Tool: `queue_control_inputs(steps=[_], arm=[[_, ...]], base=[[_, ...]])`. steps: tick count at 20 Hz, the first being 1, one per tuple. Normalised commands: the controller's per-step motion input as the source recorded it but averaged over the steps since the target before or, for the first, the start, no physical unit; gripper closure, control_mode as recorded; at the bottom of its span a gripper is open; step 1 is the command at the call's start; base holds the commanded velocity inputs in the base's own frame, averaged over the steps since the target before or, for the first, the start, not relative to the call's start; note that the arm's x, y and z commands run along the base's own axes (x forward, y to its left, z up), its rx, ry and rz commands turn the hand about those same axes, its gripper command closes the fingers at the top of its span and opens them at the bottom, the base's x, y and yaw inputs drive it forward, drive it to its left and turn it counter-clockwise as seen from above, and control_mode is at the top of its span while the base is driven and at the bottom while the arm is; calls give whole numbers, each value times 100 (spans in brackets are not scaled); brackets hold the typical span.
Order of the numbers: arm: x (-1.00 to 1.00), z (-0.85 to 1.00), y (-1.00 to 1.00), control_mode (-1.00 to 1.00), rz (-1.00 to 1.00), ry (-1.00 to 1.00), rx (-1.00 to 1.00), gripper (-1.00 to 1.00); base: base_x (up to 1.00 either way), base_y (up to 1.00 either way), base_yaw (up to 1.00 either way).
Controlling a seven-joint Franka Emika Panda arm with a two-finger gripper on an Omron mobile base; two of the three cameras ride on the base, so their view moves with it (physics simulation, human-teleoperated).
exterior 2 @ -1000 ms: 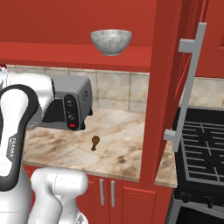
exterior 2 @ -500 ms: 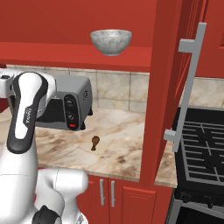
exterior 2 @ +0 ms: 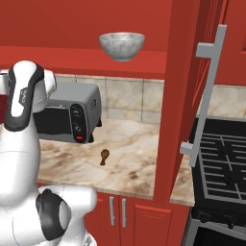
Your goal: Retrieve the bowl from the cabinet, then place the raw meat into the bowl to avoid contamination.
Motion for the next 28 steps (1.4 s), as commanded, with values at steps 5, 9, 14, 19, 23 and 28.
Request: queue_control_inputs(steps=[5,9,14,19,23,28], arm=[[5,0,69,-100,-3,12,-21,-100],[0,0,78,-100,-9,8,-18,-100],[-2,0,93,-100,-5,9,-17,-100],[1,0,87,-100,-7,7,-16,-100],[1,0,66,-100,-11,4,-13,-100],[2,-1,48,-100,-10,1,-9,-100]], base=[[0,0,0],[0,0,0],[0,0,0],[0,0,0],[0,0,0],[0,0,0]])
